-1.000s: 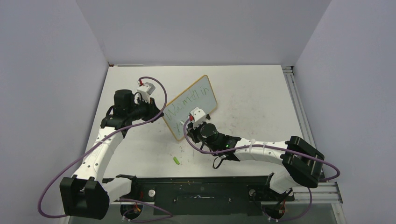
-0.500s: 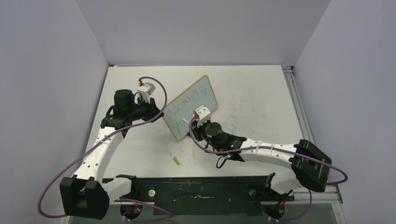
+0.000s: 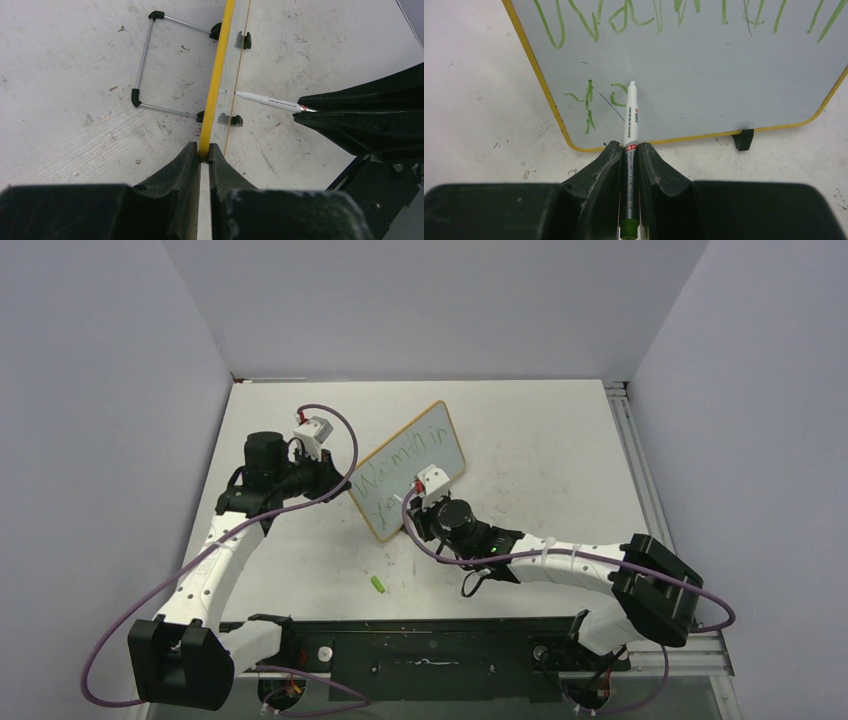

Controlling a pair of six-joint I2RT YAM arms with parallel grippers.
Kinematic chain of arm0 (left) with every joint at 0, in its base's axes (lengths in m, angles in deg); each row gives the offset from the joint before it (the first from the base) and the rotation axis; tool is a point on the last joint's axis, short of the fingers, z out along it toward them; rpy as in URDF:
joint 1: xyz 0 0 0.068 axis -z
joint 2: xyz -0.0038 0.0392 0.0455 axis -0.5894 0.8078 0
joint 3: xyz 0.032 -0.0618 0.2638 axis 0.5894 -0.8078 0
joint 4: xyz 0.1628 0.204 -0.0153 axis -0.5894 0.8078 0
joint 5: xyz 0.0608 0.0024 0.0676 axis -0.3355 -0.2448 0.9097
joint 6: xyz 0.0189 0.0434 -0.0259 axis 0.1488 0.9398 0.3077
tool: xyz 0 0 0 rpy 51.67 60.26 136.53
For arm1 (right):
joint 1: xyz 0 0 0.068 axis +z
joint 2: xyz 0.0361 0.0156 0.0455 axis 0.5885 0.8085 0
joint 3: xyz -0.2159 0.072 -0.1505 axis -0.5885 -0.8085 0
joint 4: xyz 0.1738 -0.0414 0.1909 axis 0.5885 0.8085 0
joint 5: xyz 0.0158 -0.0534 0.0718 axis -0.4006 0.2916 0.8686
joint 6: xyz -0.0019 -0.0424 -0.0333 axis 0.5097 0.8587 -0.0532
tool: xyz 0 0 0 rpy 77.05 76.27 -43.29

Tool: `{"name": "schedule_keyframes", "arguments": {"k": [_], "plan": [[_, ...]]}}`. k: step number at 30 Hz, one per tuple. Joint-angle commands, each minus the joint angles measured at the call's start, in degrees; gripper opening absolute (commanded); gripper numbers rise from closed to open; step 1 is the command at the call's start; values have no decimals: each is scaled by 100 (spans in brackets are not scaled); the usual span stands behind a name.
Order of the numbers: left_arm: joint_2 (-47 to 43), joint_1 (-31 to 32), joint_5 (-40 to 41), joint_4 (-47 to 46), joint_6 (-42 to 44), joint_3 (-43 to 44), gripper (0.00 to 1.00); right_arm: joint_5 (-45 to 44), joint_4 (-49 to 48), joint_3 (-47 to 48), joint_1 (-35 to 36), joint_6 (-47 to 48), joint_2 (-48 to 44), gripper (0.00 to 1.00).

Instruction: Write a sentence on the whiteboard

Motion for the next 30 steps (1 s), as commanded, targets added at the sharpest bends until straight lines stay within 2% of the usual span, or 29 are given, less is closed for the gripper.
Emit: {"name": "schedule_keyframes", "arguments": {"k": [1,30], "plan": [[26,2,51,95,66,108,0,83,-336,103,-34,21,111,5],[35,3,39,94,66,115,0,-109,-302,-288,-96,-13,377,5]]}}
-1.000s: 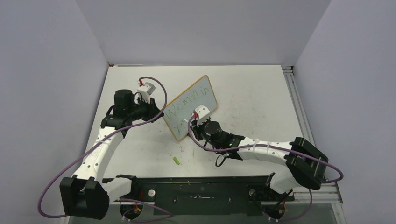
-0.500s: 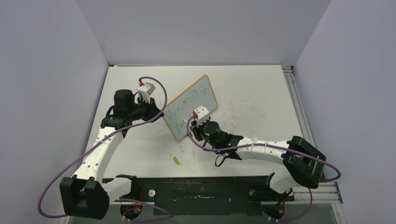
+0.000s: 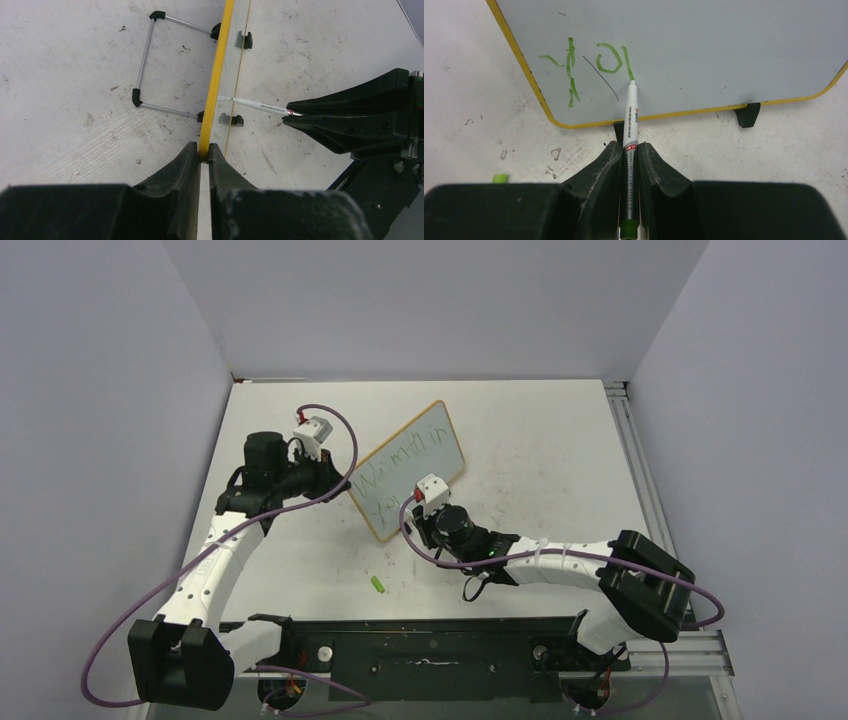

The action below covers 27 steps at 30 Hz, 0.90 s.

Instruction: Write a sentence on the whiteboard

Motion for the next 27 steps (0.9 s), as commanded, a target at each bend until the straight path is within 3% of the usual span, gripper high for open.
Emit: {"name": "schedule_keyframes", "arguments": {"k": [1,27], "plan": [[29,0,33,96,66,112,0,-150,-269,-16,-60,-11,78,5],[12,3,30,91,66,116,0,-244,-317,585,-89,305,-116,5]]}}
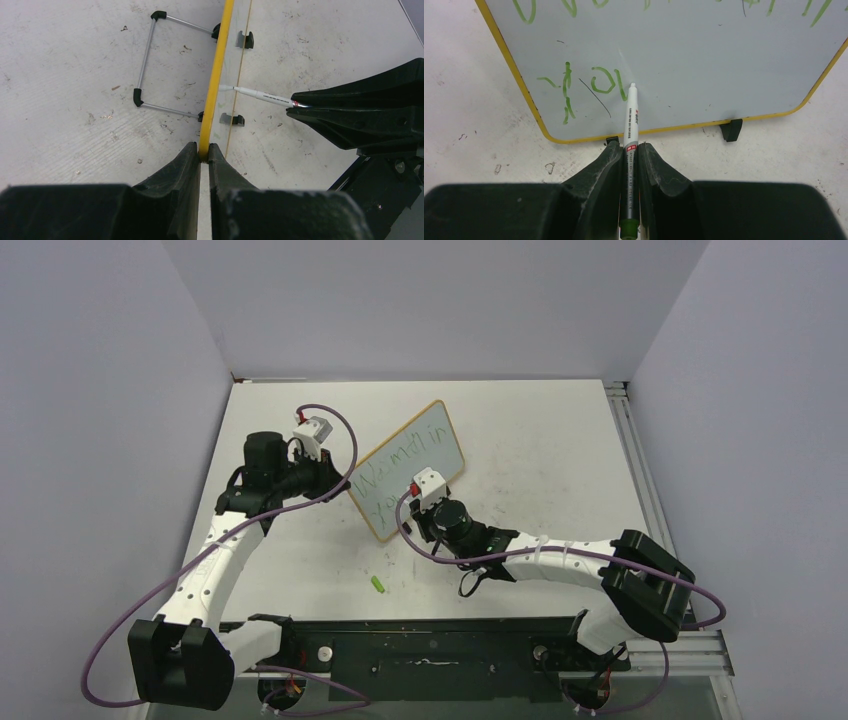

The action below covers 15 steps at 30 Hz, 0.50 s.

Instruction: Write a sentence on the whiteboard

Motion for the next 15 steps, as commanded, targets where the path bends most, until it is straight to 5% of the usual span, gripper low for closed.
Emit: {"name": "schedule_keyframes", "arguments": {"k": [1,15], "plan": [[14,5,19,94,66,116,0,-55,-461,299,-84,38,-142,5],[29,5,25,92,66,116,0,-60,-450,300,-85,45,-279,5]]}}
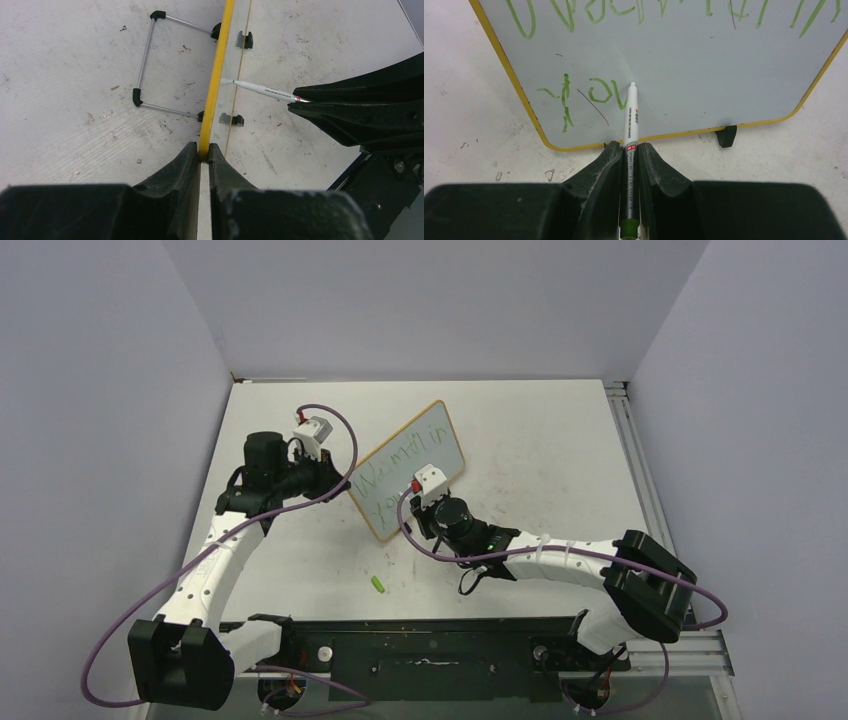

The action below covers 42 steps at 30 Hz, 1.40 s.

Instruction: Write a sentence on the whiteboard

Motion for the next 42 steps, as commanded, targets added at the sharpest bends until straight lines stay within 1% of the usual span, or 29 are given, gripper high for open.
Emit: {"name": "schedule_keyframes", "arguments": {"k": [1,21,30,42], "plan": [[29,3,30,95,66,116,0,-43,-409,255,-46,30,-223,5],[35,4,24,95,66,113,0,-1,-251,-231,-50,-250,-81,5],[47,3,27,92,65,116,0,-147,-282,-265,-46,-194,-7,5],[53,3,28,96,64,113,0,-178,-60,-215,-37,-106,-725,5]]}}
